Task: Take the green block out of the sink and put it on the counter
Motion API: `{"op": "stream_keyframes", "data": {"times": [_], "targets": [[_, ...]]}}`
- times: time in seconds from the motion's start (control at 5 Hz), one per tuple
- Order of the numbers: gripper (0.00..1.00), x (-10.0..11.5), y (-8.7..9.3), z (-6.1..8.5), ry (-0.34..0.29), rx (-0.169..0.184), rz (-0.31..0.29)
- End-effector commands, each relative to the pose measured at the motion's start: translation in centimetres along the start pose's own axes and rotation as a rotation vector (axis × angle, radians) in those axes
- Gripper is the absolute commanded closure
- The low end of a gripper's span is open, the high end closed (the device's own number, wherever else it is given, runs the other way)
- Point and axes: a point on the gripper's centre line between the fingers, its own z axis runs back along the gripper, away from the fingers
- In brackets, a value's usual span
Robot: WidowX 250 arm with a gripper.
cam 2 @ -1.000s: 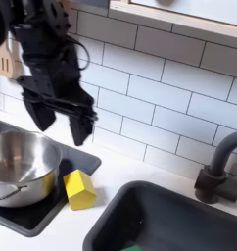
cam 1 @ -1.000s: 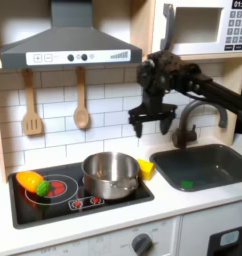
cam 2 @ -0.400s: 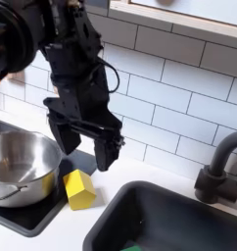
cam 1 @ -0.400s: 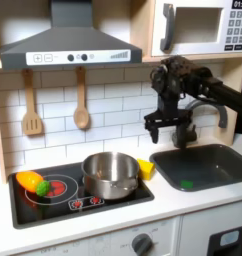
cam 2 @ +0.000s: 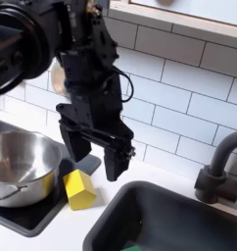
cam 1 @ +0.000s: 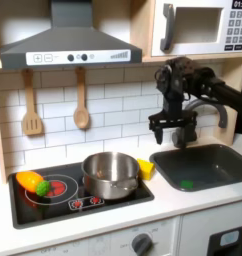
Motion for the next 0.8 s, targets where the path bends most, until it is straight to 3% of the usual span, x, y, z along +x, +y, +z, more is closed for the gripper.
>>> {"op": "stream_keyframes", "data": {"times": [0.0, 0.6], "targets": [[0.0, 0.49, 0.08, 0.1, 0.008, 0.05, -0.005], [0.0, 0.46, 0.07, 0.09, 0.011, 0.052, -0.001]]}}
